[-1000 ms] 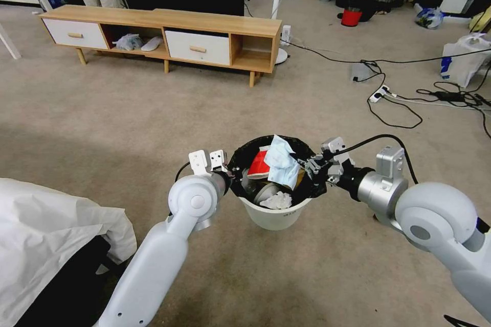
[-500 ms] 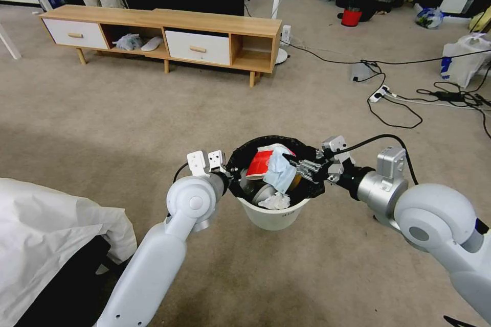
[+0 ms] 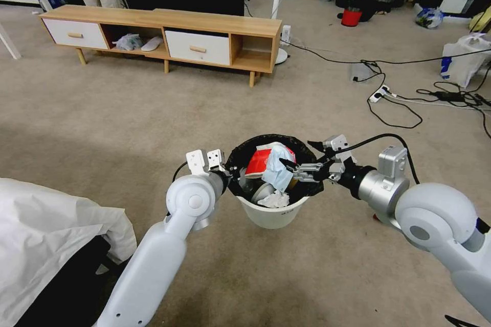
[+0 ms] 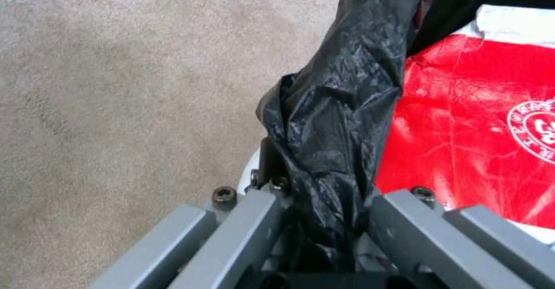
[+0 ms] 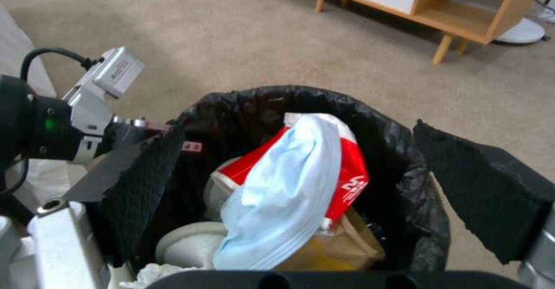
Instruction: Pick up the trash bin and place the garbage on the floor into it.
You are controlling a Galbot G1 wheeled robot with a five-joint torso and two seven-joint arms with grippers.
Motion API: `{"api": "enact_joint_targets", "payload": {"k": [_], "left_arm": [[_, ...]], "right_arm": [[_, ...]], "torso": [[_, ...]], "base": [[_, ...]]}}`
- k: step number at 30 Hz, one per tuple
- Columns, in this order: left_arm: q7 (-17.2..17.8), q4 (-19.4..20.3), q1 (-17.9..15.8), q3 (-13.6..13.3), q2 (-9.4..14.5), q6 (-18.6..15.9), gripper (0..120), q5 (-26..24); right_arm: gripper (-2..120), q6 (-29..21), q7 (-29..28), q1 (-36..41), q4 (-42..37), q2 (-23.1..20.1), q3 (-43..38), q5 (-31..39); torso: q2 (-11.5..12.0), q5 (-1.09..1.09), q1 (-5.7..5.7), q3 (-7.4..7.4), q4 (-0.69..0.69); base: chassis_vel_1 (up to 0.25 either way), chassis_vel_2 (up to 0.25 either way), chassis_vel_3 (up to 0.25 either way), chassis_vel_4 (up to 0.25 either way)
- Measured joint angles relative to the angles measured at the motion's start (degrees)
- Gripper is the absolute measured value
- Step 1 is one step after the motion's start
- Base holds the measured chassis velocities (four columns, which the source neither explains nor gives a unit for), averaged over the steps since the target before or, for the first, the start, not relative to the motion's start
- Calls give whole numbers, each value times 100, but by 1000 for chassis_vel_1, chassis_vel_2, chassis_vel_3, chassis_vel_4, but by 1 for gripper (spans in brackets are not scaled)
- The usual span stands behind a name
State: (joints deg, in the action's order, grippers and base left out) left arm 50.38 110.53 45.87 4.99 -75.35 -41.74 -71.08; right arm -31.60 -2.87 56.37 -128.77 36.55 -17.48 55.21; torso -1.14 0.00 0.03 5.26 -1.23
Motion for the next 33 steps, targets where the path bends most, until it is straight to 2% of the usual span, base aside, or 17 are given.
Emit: {"api": "enact_joint_targets", "payload": {"k": [19, 33], "left_arm": [[-10, 77, 62, 107, 134, 1, 2, -9], [-21, 147, 118, 211, 207, 1, 2, -29]], "right_arm": [[100, 170, -94, -136, 180, 16, -919, 74], [100, 106, -255, 34, 1040, 96, -1115, -239]], "torso": [[0, 0, 0, 0, 0], [0, 0, 0, 0, 1]], "base": [[0, 0, 0, 0], [0, 0, 0, 0]]}}
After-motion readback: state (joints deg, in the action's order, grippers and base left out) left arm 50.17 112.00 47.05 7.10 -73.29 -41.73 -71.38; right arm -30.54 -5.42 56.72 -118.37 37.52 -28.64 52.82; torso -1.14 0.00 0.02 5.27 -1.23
